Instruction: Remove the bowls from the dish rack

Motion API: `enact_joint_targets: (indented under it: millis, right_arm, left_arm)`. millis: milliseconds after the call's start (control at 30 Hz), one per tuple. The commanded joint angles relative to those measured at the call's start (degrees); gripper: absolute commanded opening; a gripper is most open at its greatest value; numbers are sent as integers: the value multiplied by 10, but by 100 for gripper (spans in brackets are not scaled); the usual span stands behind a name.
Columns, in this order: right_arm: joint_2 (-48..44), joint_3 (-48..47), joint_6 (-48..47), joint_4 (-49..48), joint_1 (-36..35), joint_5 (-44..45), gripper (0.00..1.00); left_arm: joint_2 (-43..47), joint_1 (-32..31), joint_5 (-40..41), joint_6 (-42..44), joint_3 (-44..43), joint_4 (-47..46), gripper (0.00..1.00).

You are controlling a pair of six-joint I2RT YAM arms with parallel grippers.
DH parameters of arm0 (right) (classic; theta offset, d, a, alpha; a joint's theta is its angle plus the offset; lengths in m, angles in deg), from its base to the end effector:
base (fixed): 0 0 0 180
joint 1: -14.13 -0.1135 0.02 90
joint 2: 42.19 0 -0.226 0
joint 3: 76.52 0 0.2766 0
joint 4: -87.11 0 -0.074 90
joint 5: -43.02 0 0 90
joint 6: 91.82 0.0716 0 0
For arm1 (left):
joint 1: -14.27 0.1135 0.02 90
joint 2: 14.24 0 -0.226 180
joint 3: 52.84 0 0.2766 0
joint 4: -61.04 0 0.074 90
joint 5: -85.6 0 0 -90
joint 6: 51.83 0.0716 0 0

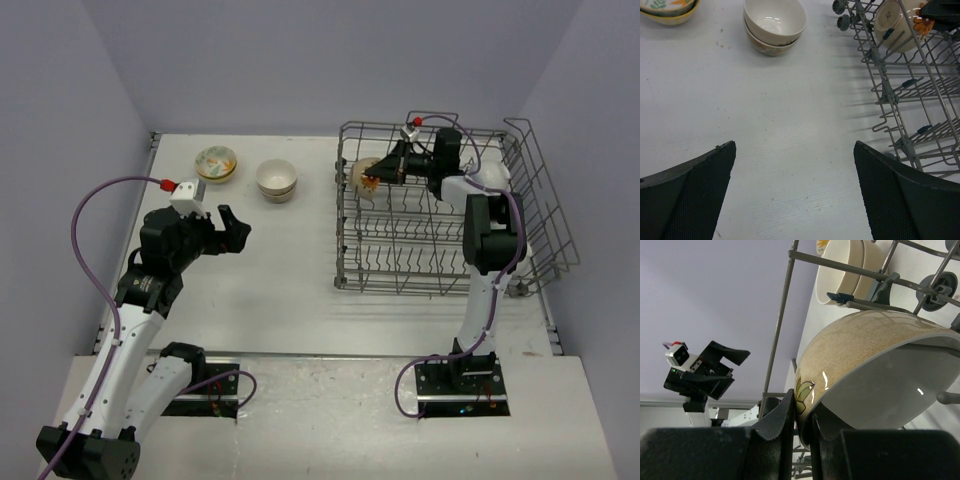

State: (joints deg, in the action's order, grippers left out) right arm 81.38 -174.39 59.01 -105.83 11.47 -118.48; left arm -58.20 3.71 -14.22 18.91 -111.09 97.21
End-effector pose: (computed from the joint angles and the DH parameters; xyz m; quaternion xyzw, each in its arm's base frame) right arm 0.4849 0.0905 0.1605 -0.0104 0.7314 0.6547 0.1906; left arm 0.2529 -0.0596 0.2848 -0.0148 0.8267 -0.2121 0.5210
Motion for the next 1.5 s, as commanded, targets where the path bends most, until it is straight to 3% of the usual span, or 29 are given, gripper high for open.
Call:
enact_joint_targets:
  millis: [0, 133, 200, 267, 333, 367, 433, 500, 533, 1133, 1200, 1233, 1267, 1300, 1333, 1400, 1467]
  right_arm:
    - [-81, -49, -52, -40, 2, -81, 0]
    - [-74, -62, -149, 35, 2, -78, 0]
    - [-71, -83, -233, 135, 3, -56, 0]
    - [-66, -89, -230, 153, 3, -48, 0]
    - [-58, -70, -161, 73, 5, -70, 0]
    - [-54, -35, -31, -85, 6, -75, 0]
    - [-27, -21, 88, -306, 12, -85, 0]
    - [-4, -32, 220, -407, 12, -92, 0]
    - [10, -43, 242, -442, 12, -94, 0]
    - [-49, -34, 249, -440, 13, -109, 0]
    - [-91, -16, 206, -407, 13, -115, 0]
    - [-110, -8, 175, -342, 13, -115, 0]
    - [-132, -3, 66, -276, 12, -110, 0]
    - [-156, -2, -14, -181, 8, -100, 0]
    - [-197, -30, -229, 82, 5, -43, 0]
    - [-217, -109, -390, 359, -14, 26, 0]
    - [-232, -129, -472, 426, -35, 84, 0]
  left_arm:
    - [6, -1, -4, 12, -1, -12, 100]
    - [5, -1, -3, 12, -1, -12, 100]
    - [3, -1, -4, 12, -2, -13, 100]
    - [3, -1, -3, 12, -1, -12, 100]
    - [3, -1, -3, 12, -1, -12, 100]
    - [3, -1, -3, 12, -1, -13, 100]
    - [3, 0, -3, 12, -2, -12, 100]
    - [2, -1, -3, 12, -1, -12, 100]
    - [2, -1, -3, 12, -1, -12, 100]
    - [-2, -1, 2, 10, -3, -14, 100]
    - [-7, -1, 4, 1, -14, -14, 100]
    - [-15, -1, 4, -5, -19, -14, 100]
    - [-19, -1, 6, -9, -38, -14, 100]
    - [-24, -1, 7, -12, -49, -12, 100]
    - [-34, -1, 8, -21, -60, -12, 100]
    - [-53, -1, 12, -31, -95, -11, 100]
    - [-74, -1, 17, -44, -129, -4, 100]
